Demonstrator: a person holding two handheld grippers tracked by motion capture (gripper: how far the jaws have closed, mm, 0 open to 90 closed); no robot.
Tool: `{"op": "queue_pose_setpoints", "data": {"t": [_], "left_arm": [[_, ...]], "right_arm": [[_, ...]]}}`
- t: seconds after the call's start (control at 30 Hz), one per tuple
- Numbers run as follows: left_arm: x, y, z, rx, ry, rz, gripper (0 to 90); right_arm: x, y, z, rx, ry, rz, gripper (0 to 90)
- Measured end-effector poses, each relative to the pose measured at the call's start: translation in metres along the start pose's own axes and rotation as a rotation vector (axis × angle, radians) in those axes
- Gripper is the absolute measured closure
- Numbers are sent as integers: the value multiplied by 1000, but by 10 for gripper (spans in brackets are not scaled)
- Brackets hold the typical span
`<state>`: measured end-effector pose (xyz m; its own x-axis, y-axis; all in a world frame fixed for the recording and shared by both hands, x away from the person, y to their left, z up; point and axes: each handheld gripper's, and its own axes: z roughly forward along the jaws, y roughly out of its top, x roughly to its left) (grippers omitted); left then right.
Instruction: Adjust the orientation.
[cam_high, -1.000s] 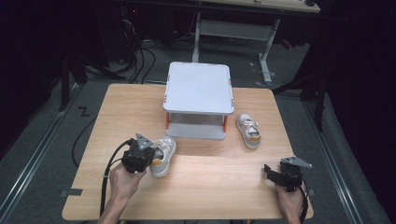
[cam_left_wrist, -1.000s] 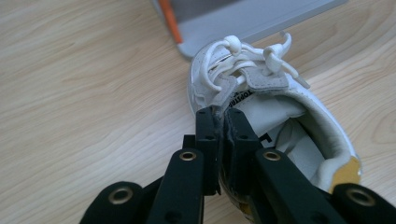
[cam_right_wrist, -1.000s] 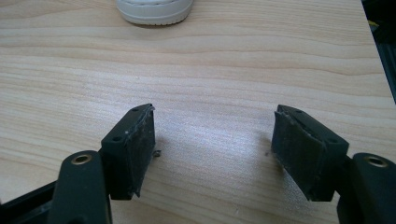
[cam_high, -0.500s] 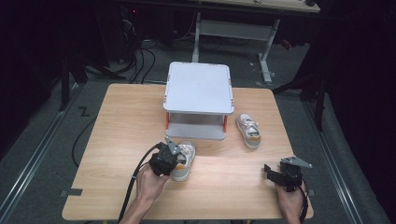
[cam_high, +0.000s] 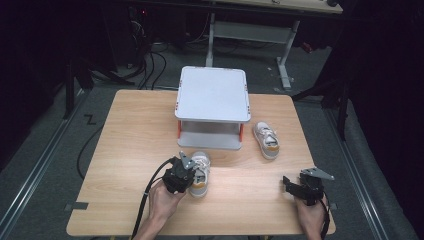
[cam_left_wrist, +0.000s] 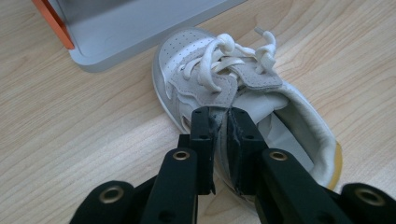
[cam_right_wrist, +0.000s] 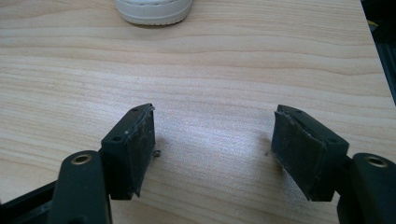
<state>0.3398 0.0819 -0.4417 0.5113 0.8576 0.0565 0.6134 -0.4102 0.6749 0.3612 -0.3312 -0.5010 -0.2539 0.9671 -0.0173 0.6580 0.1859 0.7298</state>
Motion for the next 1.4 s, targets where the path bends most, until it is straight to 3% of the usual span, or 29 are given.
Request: {"op": "queue_pose_setpoints", "data": {"t": [0.17, 0.23, 0.3, 0.4, 0.8, 1.13, 1.4], "left_arm": [[2, 0, 0, -3, -25, -16, 802], [2, 0, 0, -4, -29, -17, 774], [5, 0, 0, -8, -64, -39, 751], [6, 0, -1, -14, -68, -43, 716], [19, 3, -10, -58, -126, -85, 489], [40, -1, -25, -113, -147, -104, 379], [59, -8, -37, -140, -126, -139, 346]], "right_arm": [[0, 0, 0, 0, 0, 0, 304], [0, 0, 0, 0, 0, 0, 304], [0, 0, 0, 0, 2, -2, 301], [0, 0, 0, 0, 1, -1, 301], [0, 0, 0, 1, 3, -1, 300], [0, 0, 0, 1, 2, -1, 300], [0, 0, 0, 1, 3, -1, 300]]}}
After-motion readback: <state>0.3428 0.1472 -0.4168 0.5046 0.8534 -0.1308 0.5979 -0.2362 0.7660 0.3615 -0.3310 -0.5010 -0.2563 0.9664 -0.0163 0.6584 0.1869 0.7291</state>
